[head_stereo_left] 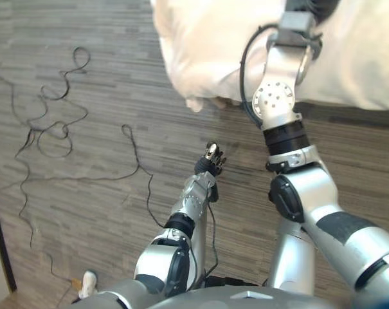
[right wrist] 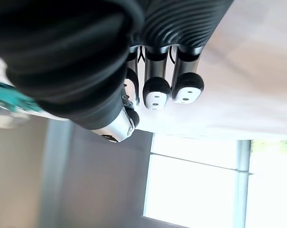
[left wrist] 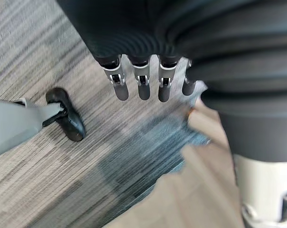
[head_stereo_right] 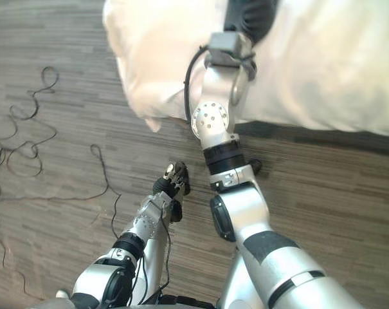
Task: Tidy the bed and pick cloth on bed and put in laundry
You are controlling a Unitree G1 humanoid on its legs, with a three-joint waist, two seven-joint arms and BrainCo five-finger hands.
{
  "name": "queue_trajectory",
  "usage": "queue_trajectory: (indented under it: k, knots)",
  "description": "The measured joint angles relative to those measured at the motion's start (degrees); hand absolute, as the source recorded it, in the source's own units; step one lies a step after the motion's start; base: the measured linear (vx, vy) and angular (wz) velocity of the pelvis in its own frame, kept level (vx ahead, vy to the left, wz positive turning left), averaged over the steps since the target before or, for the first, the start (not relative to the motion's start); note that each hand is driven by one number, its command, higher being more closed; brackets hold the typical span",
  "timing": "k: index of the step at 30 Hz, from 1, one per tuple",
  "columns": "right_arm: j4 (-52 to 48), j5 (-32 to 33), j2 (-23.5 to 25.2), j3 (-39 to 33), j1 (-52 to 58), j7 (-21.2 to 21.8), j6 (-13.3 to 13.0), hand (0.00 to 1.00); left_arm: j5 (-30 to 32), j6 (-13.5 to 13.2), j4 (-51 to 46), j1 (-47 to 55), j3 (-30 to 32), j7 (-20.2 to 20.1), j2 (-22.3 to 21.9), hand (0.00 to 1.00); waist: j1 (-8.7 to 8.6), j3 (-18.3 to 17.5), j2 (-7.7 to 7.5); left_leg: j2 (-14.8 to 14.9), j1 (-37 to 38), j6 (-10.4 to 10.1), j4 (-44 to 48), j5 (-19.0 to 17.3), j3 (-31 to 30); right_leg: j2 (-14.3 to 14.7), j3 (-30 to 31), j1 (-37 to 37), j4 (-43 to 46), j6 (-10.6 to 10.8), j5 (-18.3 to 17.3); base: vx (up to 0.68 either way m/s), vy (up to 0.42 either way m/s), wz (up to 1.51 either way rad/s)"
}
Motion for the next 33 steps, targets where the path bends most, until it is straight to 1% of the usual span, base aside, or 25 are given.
queue_trajectory:
  k: [1, 2, 5, 6, 8, 10, 11, 12, 13, 14, 15, 16, 17, 18, 19, 21, 22, 23, 24, 25, 26, 27, 28, 31, 33]
  knots:
    - [-0.6, 2.1, 0.6, -1.2, 1.9, 2.8, 0.1, 1.00, -0.2, -0.1, -0.1, -0.1, 0.9, 0.9, 0.3, 0.00, -0.97, 0.6, -0.99, 0.5, 1.0, 0.3, 0.5, -0.6, 0.9, 0.5, 0.7, 0.7, -0.5, 0.2, 0.1, 0.00, -0.027, -0.72]
    - [-1.0, 4.0, 1.0, -3.3, 5.8, 5.6, 0.2, 1.00, -0.5, 0.1, -0.1, -0.3, 2.9, 2.2, 0.6, 0.00, -2.93, 1.3, -2.24, 1.4, 2.9, 0.2, 1.0, -1.5, 2.2, 1.6, 1.2, 2.8, -2.3, 0.7, 0.5, 0.01, -0.013, -0.64]
    - [-0.1, 7.4, 1.3, -9.4, 15.7, 7.6, 1.6, 1.00, -0.6, 0.5, -0.2, -0.2, 5.3, 3.9, 0.9, 0.00, -4.88, 1.2, -4.04, 2.4, 7.0, 0.0, 0.9, -3.3, 5.1, 3.1, 3.4, 6.0, -5.0, 1.6, 1.1, 0.04, 0.010, -0.59]
    - [1.4, 8.7, 1.2, -11.5, 18.0, 7.4, 2.2, 1.00, -0.6, 0.6, -0.4, -0.1, 5.6, 4.1, 1.0, 0.00, -5.17, 1.3, -4.19, 2.6, 7.9, 0.0, 0.8, -3.7, 5.8, 3.5, 3.9, 6.7, -5.6, 1.6, 1.1, 0.08, 0.023, -0.69]
    - [8.4, 12.2, 0.6, -17.8, 30.9, 6.3, 4.6, 1.00, -0.5, 1.6, -1.5, 0.6, 6.1, 5.6, 1.6, 0.00, -5.76, 1.3, -4.23, 2.8, 12.6, -0.3, -1.3, -5.0, 9.8, 4.4, 5.4, 9.3, -8.7, 1.7, 1.2, 0.12, 0.023, -0.85]
    - [9.8, 12.2, 0.8, -19.0, 37.0, 6.2, 5.8, 1.00, -0.6, 2.0, -1.7, 1.5, 6.9, 6.6, 2.1, 0.00, -6.72, 1.3, -4.24, 2.8, 15.1, -0.6, -2.0, -5.7, 11.6, 4.6, 6.3, 10.6, -9.3, 2.6, 1.9, 0.17, 0.029, -0.71]
    - [10.5, 11.9, 0.7, -20.6, 43.4, 5.8, 7.1, 0.00, -0.5, 2.3, -1.7, 3.0, 6.8, 7.7, 2.6, 0.00, -7.75, 1.3, -4.28, 3.0, 19.4, -1.0, -2.1, -7.0, 13.4, 4.9, 7.2, 13.3, -9.1, 2.5, 3.0, 0.20, 0.028, -0.73]
    - [10.8, 11.5, 0.4, -21.1, 45.2, 5.4, 8.0, 0.00, -0.5, 2.3, -1.7, 3.7, 6.8, 8.0, 2.6, 0.00, -7.93, 1.3, -4.25, 3.2, 21.2, -1.2, -2.1, -7.5, 14.1, 5.3, 7.5, 14.5, -9.0, 2.4, 2.9, 0.22, 0.023, -0.87]
    - [11.2, 6.9, -0.5, -21.2, 48.8, 4.6, 10.7, 0.00, 0.2, 2.6, -1.7, 4.9, 6.5, 8.3, 3.0, 0.00, -8.66, 1.2, -4.08, 3.9, 24.8, -1.9, -2.3, -8.5, 15.2, 6.1, 8.1, 17.5, -9.0, 1.7, 2.3, 0.27, 0.031, -0.65]
    - [11.4, -1.4, -1.5, -20.9, 52.5, 4.1, 14.1, 0.00, 1.2, 3.2, -1.6, 5.5, 5.4, 8.2, 3.6, 0.00, -8.76, 1.1, -3.95, 4.2, 28.4, -2.2, -2.9, -9.1, 16.1, 6.7, 8.4, 20.2, -8.8, 1.4, 1.9, 0.27, 0.035, -0.53]
    - [11.6, -5.9, -2.4, -20.6, 54.2, 4.1, 15.8, 0.00, 1.5, 3.5, -1.7, 5.8, 4.2, 8.1, 3.8, 0.00, -8.69, 1.0, -3.95, 4.2, 30.1, -2.3, -3.6, -9.3, 16.7, 6.9, 8.7, 21.3, -8.6, 1.4, 1.5, 0.24, 0.046, -0.33]
    - [12.6, -14.0, -3.8, -19.8, 56.4, 4.2, 18.5, 0.00, 3.2, 4.3, -1.7, 6.7, 2.6, 7.3, 4.2, 0.00, -8.58, 0.4, -3.95, 3.9, 33.1, -2.5, -4.8, -9.5, 17.6, 7.0, 9.0, 22.9, -8.1, 1.7, 0.6, 0.14, 0.036, -0.21]
    - [13.6, -18.2, -4.3, -19.7, 57.1, 4.5, 19.7, 0.00, 3.8, 4.6, -1.7, 7.5, 2.1, 6.9, 4.4, 0.00, -8.48, -0.3, -4.01, 3.6, 34.3, -2.6, -5.5, -9.5, 18.2, 7.1, 9.3, 23.5, -8.0, 1.8, 0.5, 0.17, 0.049, -0.27]
    - [16.9, -26.1, -5.1, -19.3, 58.2, 5.0, 21.1, 0.00, 5.5, 4.9, -1.5, 9.8, 2.1, 6.3, 4.8, 0.00, -8.45, -2.3, -4.04, 2.8, 36.7, -3.1, -7.1, -9.1, 18.4, 7.4, 9.9, 24.8, -8.1, 1.7, 0.2, 0.18, 0.051, -0.27]
    - [21.7, -35.2, -5.7, -18.6, 59.0, 5.1, 21.2, 0.00, 6.3, 5.2, -0.7, 12.7, 2.0, 5.7, 5.7, 0.00, -8.42, -4.5, -3.73, 2.5, 39.1, -3.2, -8.1, -9.0, 18.3, 7.7, 10.3, 26.7, -8.5, 1.7, -0.3, 0.19, 0.048, -0.26]
    - [28.8, -48.1, -6.2, -15.9, 60.9, 5.1, 21.0, 0.00, 9.6, 5.2, 1.3, 16.9, 0.4, 5.1, 8.2, 0.00, -8.24, -6.9, -3.44, 2.8, 42.5, -3.1, -6.2, -9.1, 16.9, 8.5, 11.0, 31.5, -9.6, 2.1, -0.9, 0.17, 0.025, -0.21]
    - [31.0, -51.8, -6.1, -14.2, 62.5, 4.9, 21.0, 0.00, 11.6, 5.2, 2.3, 18.9, 0.0, 4.4, 9.2, 0.00, -7.80, -8.1, -3.29, 3.0, 43.1, -2.8, -3.2, -9.3, 14.3, 8.6, 11.9, 33.9, -10.3, 2.2, -1.0, 0.15, 0.040, -0.27]
    - [32.3, -54.7, -6.2, -12.5, 64.0, 4.6, 21.0, 0.00, 13.6, 5.0, 3.2, 20.6, 0.0, 3.7, 9.8, 0.00, -6.76, -8.9, -3.23, 2.7, 42.8, -1.3, 0.3, -10.9, 9.7, 8.6, 13.1, 36.4, -11.4, 2.2, -1.0, 0.10, 0.120, -0.63]
    - [34.3, -57.0, -6.8, -10.6, 65.7, 4.2, 21.0, 0.00, 15.4, 4.4, 4.4, 23.8, 0.0, 3.1, 10.0, 0.00, -4.98, -10.9, -2.46, 0.7, 43.0, -0.2, 1.6, -13.8, 1.0, 9.4, 15.5, 38.4, -13.0, 2.9, -0.5, 0.09, 0.218, -1.17]
    - [36.3, -58.4, -7.3, -9.4, 66.3, 3.5, 21.0, 0.00, 18.1, 4.0, 5.8, 26.9, 0.0, 2.4, 10.4, 0.00, -3.46, -12.9, -1.65, -1.0, 44.9, 0.5, 0.1, -15.9, -4.6, 10.7, 18.1, 39.9, -14.3, 3.9, 0.1, 0.06, 0.298, -1.58]
    - [37.1, -58.5, -7.6, -8.7, 66.9, 2.6, 21.0, 0.00, 20.9, 4.0, 7.1, 29.9, -0.3, 1.7, 10.8, 0.00, -3.32, -15.2, -0.69, -1.2, 49.2, -0.8, -4.6, -17.1, -5.7, 12.2, 20.5, 40.7, -15.1, 5.0, 0.9, 0.05, 0.245, -1.21]
    - [37.1, -58.5, -7.7, -8.6, 67.1, 2.4, 21.0, 0.00, 21.6, 4.0, 7.6, 30.6, -0.5, 1.7, 10.8, 0.00, -3.54, -15.7, -0.65, -1.3, 50.0, -1.0, -5.8, -17.4, -5.4, 12.3, 21.0, 40.9, -15.5, 5.5, 1.2, 0.05, 0.265, -0.72]
    - [36.6, -58.8, -7.8, -8.9, 67.9, 1.3, 20.9, 0.00, 24.1, 4.0, 9.3, 31.9, -1.7, 1.3, 11.3, 0.00, -4.66, -16.8, -0.05, -2.1, 52.5, -0.7, -8.7, -18.5, -3.8, 12.1, 21.9, 41.9, -16.4, 6.5, 1.9, 0.00, 0.271, -0.29]
    - [36.4, -61.1, -7.7, -10.0, 71.6, -0.7, 20.6, 0.00, 31.3, 2.7, 10.1, 32.5, -2.3, 0.2, 12.8, 0.00, -4.63, -17.2, -2.63, -4.5, 56.6, -0.4, -9.1, -18.6, -1.2, 10.3, 23.7, 44.1, -15.5, 7.4, 2.6, -0.08, 0.214, -0.36]
    - [36.4, -62.4, -7.0, -10.2, 74.6, -1.8, 20.5, 0.00, 35.1, 1.0, 10.3, 33.2, -2.3, -0.6, 13.7, 0.00, -4.68, -17.5, -3.49, -5.0, 58.8, -0.1, -9.6, -18.7, 1.8, 10.0, 22.5, 44.4, -14.7, 7.2, 2.9, -0.12, 0.097, -0.69]
